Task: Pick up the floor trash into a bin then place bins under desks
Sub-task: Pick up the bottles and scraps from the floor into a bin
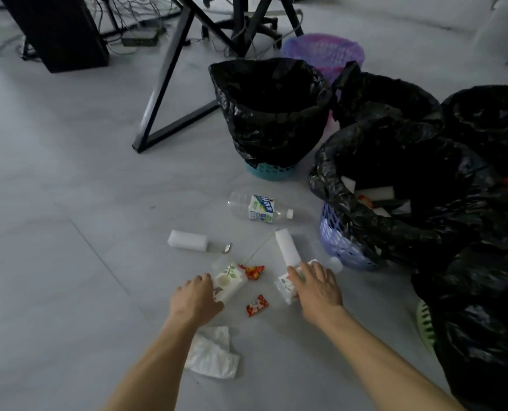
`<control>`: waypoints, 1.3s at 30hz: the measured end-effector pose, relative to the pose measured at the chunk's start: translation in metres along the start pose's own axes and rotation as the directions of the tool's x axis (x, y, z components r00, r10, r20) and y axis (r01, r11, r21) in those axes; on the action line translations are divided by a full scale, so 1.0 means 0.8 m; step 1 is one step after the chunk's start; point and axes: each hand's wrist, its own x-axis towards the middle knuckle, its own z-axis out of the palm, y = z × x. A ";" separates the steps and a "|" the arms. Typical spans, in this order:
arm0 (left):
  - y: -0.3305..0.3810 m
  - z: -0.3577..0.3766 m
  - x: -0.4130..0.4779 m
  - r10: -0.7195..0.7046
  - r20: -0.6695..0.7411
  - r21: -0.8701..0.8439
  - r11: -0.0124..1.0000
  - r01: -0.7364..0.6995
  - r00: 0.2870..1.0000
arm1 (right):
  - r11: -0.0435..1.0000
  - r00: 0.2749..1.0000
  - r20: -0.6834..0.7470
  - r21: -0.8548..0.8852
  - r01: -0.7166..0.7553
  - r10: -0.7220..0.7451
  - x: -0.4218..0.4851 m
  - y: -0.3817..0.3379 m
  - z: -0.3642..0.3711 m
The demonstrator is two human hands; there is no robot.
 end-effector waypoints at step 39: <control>0.329 -0.221 -0.057 0.394 -0.278 -0.881 0.260 -0.396 0.876 | 0.645 0.679 -0.444 0.762 -0.057 0.584 -0.108 0.185 -0.216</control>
